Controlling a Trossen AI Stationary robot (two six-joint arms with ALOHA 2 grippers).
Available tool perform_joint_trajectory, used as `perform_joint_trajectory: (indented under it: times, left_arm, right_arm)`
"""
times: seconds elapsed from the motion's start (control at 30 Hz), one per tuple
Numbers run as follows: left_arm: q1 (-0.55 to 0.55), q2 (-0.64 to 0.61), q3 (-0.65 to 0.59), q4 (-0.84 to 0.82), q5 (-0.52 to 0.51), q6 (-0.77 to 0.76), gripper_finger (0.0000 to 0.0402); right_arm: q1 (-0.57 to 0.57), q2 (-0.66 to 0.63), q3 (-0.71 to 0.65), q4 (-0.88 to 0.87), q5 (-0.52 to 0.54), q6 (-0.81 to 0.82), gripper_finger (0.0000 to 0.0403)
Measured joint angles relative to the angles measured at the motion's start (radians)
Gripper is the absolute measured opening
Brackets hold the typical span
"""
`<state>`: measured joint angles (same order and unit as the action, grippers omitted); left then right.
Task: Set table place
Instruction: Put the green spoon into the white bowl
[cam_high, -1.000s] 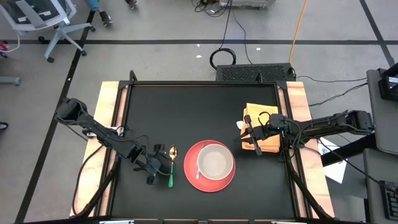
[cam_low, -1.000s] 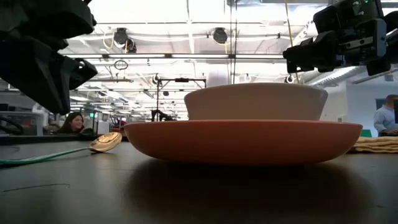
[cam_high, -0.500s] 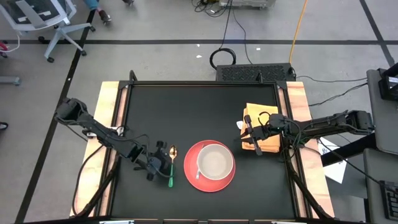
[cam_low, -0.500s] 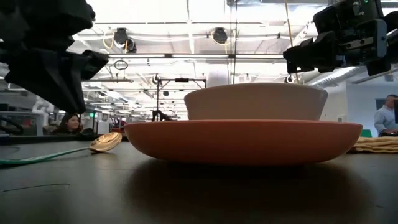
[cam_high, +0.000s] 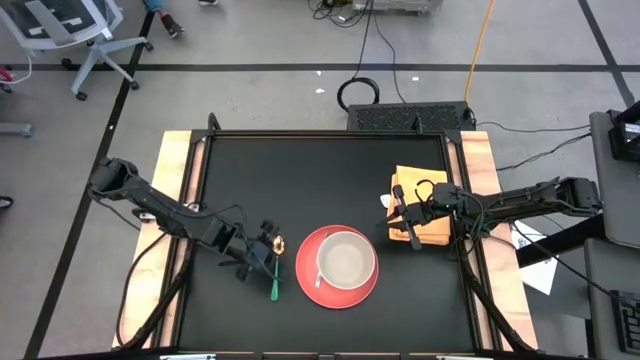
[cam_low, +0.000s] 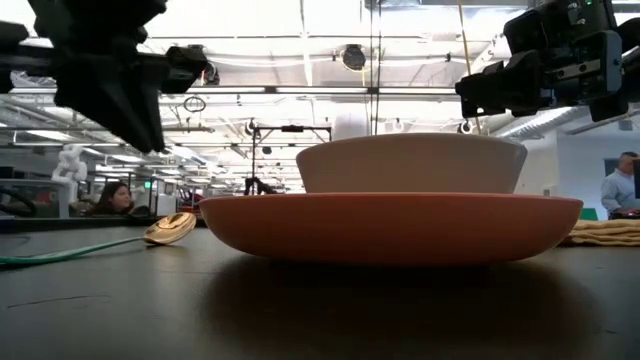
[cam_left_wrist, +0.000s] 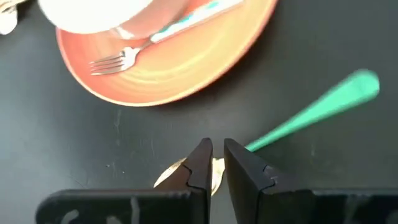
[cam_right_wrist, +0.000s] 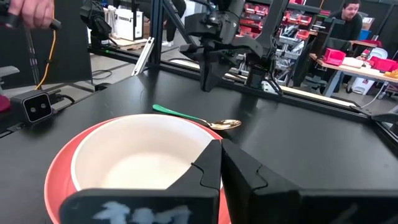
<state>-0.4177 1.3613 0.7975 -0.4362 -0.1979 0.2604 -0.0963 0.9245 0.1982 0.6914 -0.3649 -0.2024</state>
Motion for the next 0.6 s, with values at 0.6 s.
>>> perform_joint_trajectory:
  times: [0.6]
  left_arm:
    - [0.011, 0.141, 0.000, 0.036, -0.040, 0.301, 0.0182]
  right_arm:
    - [0.000, 0.000, 0.000, 0.001, 0.000, 0.000, 0.0000]
